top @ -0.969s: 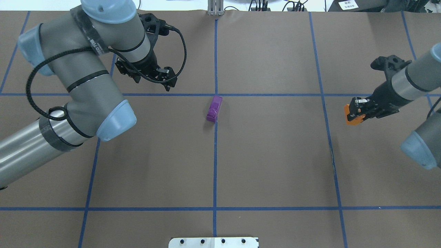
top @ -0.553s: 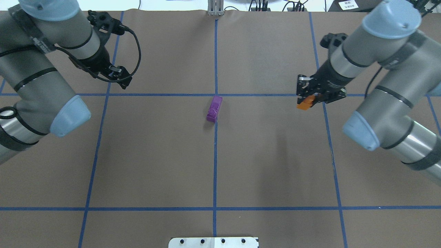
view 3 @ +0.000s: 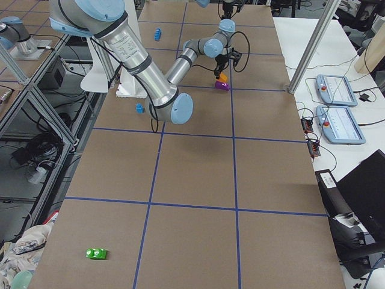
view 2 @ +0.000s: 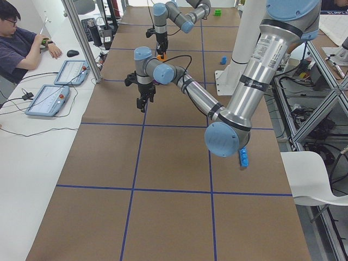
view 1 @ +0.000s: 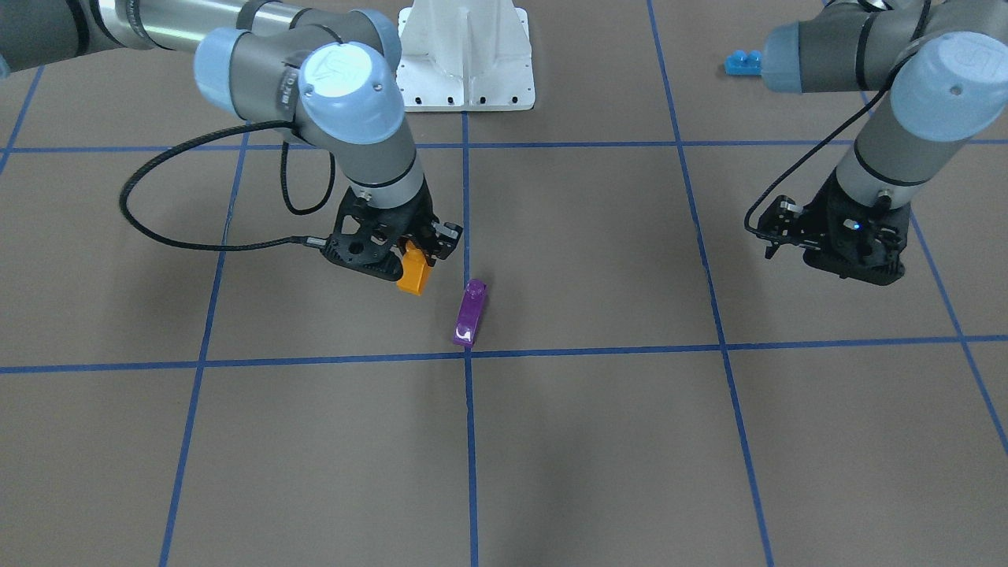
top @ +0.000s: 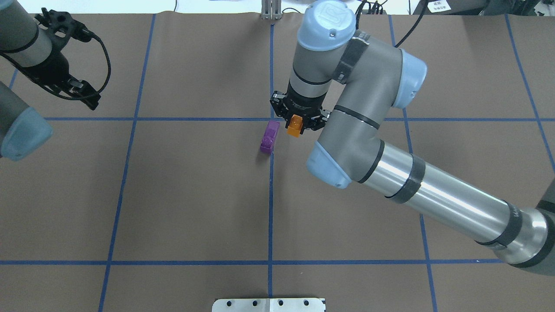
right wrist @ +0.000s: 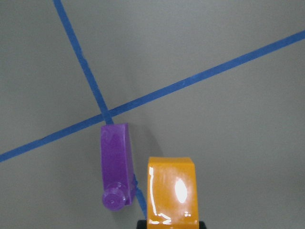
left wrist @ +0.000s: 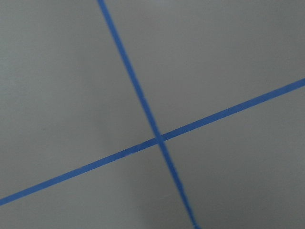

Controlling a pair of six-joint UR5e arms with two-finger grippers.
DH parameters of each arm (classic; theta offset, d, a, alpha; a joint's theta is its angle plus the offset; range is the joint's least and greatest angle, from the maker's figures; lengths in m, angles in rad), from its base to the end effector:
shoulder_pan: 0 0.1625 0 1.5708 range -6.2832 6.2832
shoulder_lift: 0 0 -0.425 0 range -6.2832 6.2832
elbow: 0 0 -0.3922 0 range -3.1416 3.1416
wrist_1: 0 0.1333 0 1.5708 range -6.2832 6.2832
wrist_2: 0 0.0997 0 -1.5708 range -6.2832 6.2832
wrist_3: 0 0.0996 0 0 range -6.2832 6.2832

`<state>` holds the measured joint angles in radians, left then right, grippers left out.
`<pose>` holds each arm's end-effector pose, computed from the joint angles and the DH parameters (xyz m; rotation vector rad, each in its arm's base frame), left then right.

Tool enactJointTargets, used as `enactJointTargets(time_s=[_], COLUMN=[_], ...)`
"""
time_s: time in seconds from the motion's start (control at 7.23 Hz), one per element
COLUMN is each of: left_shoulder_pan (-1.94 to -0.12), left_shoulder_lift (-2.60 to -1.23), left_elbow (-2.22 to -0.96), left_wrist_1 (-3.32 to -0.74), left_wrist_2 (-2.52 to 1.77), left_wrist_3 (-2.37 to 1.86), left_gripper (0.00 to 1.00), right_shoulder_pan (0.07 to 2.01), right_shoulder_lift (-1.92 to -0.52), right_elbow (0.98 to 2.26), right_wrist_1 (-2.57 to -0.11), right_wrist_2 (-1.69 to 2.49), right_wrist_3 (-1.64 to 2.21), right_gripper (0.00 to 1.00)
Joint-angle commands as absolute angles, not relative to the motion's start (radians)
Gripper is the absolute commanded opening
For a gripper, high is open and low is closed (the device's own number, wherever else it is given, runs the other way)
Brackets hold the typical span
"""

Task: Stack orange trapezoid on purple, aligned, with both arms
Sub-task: 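Carry the orange block over the purple block while the left arm withdraws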

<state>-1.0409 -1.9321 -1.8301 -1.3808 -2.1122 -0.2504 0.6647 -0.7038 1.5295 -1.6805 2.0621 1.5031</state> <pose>0.2303 -0.5553 0.3679 0.1868 0.6565 0.3852 -0.5157 -0.5138 0.1501 -0.1887 -0.8274 0.3852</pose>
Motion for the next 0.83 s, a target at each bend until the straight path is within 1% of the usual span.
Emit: enactJointTargets(time_s=[0.0, 0.28, 0.69], left_shoulder_pan=[-1.062, -1.062, -1.062], left_shoulder_lift=[-1.899, -1.899, -1.899], left_elbow=[-1.83, -1.829, -1.829], left_wrist_1=[-1.382, -1.382, -1.384], left_wrist_2=[-2.117, -2.115, -2.115], left_wrist_3=[-0.213, -0.213, -0.213], left_gripper=[1.0, 1.0, 1.0], right_shoulder_pan=[0.631, 0.611, 0.592], right_shoulder_lift=[-0.625, -0.586, -0.588], right_elbow=[1.436, 1.376, 1.315], right_wrist_1=[-1.671, -1.667, -1.585], right_wrist_2=[2.036, 2.005, 1.965], right_wrist_3=[1.594, 1.614, 1.608], right_gripper=[0.0, 0.0, 0.0])
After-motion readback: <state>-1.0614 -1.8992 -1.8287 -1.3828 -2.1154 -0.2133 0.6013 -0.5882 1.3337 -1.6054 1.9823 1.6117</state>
